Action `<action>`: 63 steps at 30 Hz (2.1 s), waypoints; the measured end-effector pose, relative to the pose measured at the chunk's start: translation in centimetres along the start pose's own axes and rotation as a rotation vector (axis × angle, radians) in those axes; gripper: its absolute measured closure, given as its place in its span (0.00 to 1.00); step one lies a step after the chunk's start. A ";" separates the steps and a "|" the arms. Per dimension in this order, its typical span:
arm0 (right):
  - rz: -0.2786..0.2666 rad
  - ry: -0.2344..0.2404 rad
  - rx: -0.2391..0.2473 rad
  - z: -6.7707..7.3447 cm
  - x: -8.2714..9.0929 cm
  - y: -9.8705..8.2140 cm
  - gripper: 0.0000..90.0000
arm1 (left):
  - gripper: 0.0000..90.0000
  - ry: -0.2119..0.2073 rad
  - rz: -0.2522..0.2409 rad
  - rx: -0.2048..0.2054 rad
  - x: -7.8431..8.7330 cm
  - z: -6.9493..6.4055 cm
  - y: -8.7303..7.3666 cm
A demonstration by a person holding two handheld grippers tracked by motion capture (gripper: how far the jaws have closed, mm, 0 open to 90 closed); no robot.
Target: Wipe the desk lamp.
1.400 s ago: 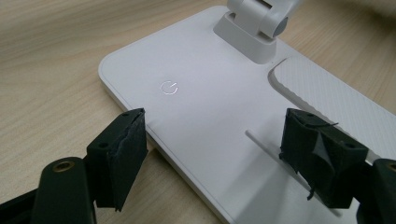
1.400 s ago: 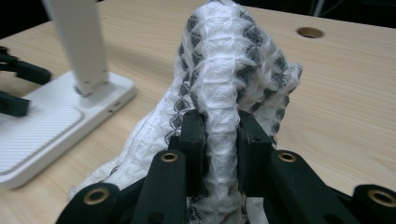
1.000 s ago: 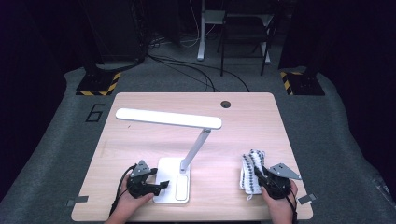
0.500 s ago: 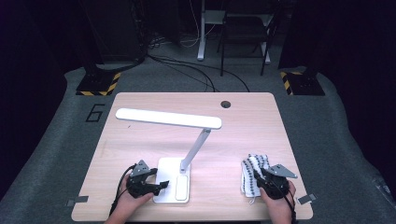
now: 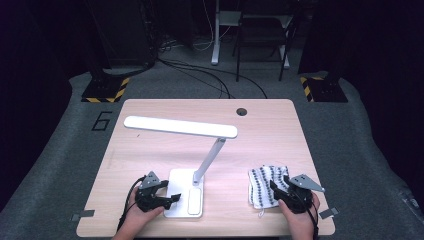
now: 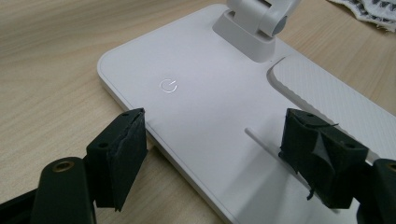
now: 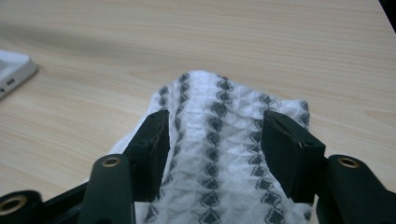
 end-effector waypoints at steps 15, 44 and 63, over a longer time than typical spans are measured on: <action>-0.056 0.113 0.048 5.9 0.4 2.0 0.40 | 0.28 -0.003 -0.008 -0.002 0.1 0.1 0.0; 0.002 0.399 0.170 19.4 -2.9 3.1 0.45 | 0.32 0.002 -0.003 -0.034 0.4 0.1 0.1; -0.012 0.383 0.233 21.5 -4.3 4.0 0.60 | 0.32 -0.001 -0.002 -0.042 0.5 0.1 0.1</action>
Point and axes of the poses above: each handheld gripper's, and its own axes: x roughly backward along the jaws, y roughly out of its top, z roughly to its left, the point moved 10 cm from there along -x, roughly forward along the jaws, and after that the axes turned 14 degrees about -x, right-handed, at the moved point
